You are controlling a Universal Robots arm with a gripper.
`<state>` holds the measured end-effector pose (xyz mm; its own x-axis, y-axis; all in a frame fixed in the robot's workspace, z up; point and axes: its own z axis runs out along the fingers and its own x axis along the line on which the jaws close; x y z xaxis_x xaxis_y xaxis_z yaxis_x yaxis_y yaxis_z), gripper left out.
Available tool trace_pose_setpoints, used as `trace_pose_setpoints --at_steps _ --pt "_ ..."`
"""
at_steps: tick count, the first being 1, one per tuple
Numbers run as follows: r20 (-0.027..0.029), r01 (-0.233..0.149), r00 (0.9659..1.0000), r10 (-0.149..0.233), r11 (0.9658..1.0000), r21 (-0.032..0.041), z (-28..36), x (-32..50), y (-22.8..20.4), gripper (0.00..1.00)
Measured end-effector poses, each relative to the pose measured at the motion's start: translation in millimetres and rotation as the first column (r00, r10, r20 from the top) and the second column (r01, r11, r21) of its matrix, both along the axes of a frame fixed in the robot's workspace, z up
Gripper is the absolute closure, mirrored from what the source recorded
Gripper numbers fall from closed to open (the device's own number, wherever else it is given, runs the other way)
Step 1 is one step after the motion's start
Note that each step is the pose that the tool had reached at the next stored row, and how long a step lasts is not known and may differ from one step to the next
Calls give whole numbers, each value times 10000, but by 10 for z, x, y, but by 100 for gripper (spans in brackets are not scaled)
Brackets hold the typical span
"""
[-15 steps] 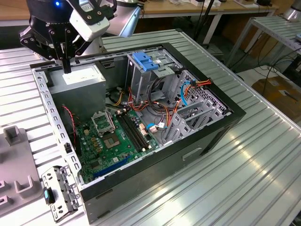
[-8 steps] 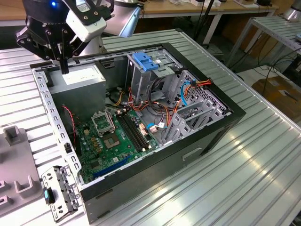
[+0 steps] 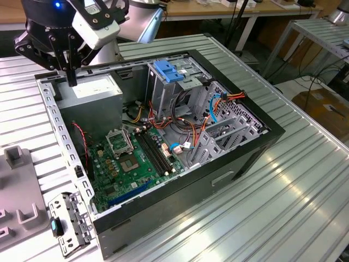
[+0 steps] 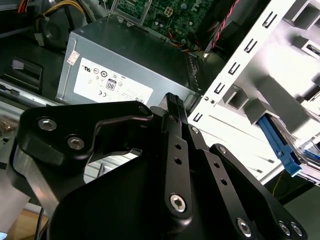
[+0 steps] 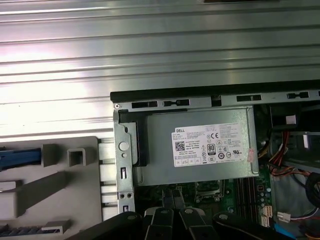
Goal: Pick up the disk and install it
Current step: 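Reach for the disk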
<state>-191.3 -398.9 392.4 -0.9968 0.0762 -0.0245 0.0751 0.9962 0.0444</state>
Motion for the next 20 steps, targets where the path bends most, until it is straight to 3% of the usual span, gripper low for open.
trace_pose_setpoints --at_steps 20 --pt "0 0 10000 0 10000 0 -3 -150 0 89"
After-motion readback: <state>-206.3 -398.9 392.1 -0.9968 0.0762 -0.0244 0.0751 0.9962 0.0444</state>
